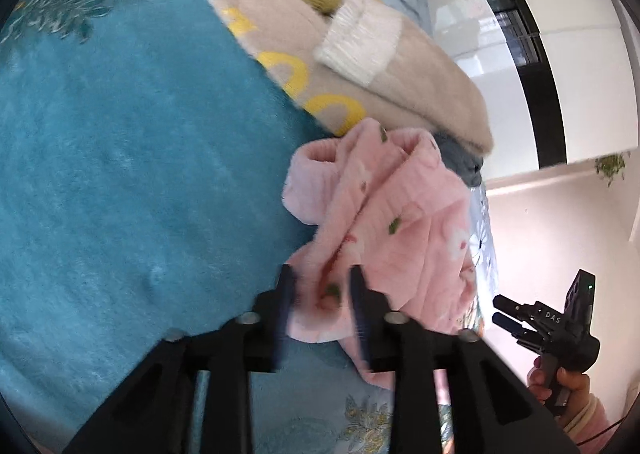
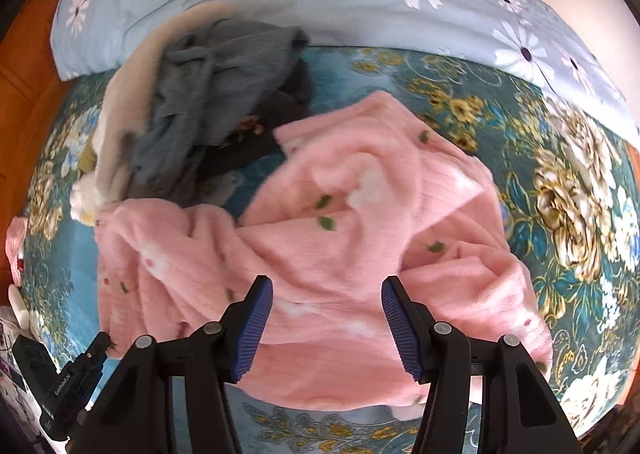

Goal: Fold clothes
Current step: 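Grasp a pink fleece edge with the left tool while the right tool grasps another edge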

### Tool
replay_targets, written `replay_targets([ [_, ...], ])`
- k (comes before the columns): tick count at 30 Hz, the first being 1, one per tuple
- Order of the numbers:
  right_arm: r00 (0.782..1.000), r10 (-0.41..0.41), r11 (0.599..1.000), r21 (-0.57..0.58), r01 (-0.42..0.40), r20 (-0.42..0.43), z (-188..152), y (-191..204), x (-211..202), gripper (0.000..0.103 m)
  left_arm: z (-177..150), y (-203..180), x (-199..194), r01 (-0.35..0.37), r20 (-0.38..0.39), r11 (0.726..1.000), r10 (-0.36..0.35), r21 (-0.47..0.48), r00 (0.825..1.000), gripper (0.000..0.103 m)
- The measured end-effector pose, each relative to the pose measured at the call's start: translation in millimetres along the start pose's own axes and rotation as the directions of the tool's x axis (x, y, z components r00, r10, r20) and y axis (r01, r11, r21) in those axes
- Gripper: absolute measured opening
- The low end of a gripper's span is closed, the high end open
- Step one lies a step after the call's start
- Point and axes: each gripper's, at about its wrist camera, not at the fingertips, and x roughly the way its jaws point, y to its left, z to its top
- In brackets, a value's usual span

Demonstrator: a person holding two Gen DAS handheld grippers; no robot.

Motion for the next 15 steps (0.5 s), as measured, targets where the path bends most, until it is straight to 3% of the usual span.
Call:
replay_targets([
  [2, 1.0, 0.007, 1.0, 0.014, -0.007, 0.0, -0.5, -14.0, 1.4, 0.061, -0.2, -4.1, 6.5, -0.017, -0.001, 1.0, 0.017, 0.018, 1.0, 0.057],
  [8, 1.0, 0.017, 0.995, 0.095, -0.017, 0.005, -3.5, -60.6, 2.7, 0.061, -4.5, -4.4, 26.2, -0.107, -0.047, 0.992, 0.11, 0.073, 0.993, 0.06],
  [11, 1.0, -0.004, 0.987, 0.163, 0.005, -0.005, -13.2, -93.6, 6.4, 0.061, -12.6, -0.4, 27.7, -0.108, -0.064, 0.992, 0.112, 0.071, 0.992, 0.058],
  [13, 1.0, -0.017, 0.978, 0.208, 0.019, -0.013, -19.7, -115.6, 8.8, 0.061, -16.9, -3.7, 27.8, -0.119, -0.066, 0.988, 0.125, 0.095, 0.99, 0.045],
  [15, 0.999, -0.029, 0.966, 0.257, 0.034, -0.021, -26.9, -138.2, 11.4, 0.061, -16.5, -7.4, 30.5, -0.138, -0.072, 0.984, 0.147, 0.11, 0.987, 0.02],
])
